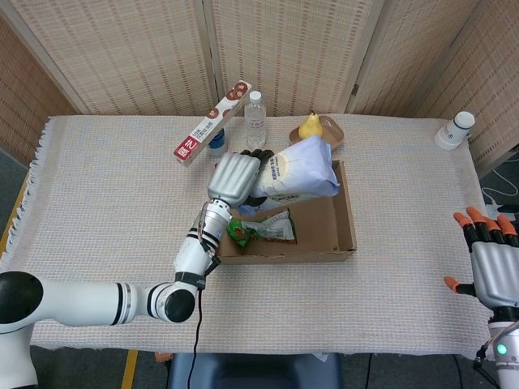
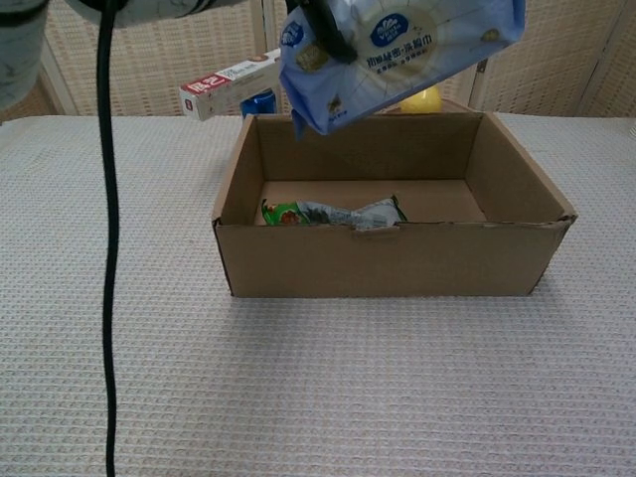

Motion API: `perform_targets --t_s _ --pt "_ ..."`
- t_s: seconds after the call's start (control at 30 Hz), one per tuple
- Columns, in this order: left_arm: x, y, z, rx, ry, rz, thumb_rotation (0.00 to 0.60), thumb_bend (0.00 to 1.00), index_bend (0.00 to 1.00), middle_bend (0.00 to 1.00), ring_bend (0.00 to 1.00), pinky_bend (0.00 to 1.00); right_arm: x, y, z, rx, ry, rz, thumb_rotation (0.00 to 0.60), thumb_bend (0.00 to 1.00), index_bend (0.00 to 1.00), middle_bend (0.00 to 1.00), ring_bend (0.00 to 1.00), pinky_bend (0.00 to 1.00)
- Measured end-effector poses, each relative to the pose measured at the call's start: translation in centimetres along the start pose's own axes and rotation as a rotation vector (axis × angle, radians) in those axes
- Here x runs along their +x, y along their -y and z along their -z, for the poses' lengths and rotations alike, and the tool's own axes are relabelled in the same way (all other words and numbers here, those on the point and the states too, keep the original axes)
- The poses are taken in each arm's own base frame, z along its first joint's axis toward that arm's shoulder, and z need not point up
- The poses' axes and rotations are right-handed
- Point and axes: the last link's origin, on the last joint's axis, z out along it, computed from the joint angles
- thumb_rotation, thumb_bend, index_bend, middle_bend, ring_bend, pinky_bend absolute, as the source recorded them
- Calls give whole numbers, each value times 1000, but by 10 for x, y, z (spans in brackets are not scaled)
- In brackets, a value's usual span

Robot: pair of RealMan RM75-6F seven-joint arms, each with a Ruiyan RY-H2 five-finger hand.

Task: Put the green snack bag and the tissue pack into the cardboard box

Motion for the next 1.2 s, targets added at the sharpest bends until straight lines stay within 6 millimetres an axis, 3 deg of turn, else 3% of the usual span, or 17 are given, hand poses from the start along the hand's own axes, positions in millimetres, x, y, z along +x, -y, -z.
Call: perform_targets --t_s 0.17,0.27,0.33,0.43,0.6,0.97,1.2 --pt "-9 1 -5 22 -20 50 600 348 723 833 699 793 0 -1 -1 -4 1 1 600 16 126 43 0 0" --pt "-13 5 -4 20 -6 53 600 256 442 568 470 577 -1 -2 -1 -6 4 2 600 15 126 43 0 0" --pt "-15 6 -3 19 23 55 600 207 179 329 266 355 -1 -2 -1 -5 4 3 600 15 126 43 0 0" --pt "-19 11 -2 28 82 60 600 186 10 157 125 226 -1 -2 -1 -6 4 5 600 15 126 43 0 0" --pt "-16 16 0 28 103 60 600 183 0 49 50 165 -1 -1 -1 -3 3 5 600 15 126 43 0 0" --pt "3 25 6 29 78 33 600 184 0 50 46 191 -2 0 0 0 5 4 600 16 126 43 0 0" --pt "36 59 23 71 36 -68 600 208 0 87 65 223 -1 2 2 9 7 1 600 15 126 43 0 0"
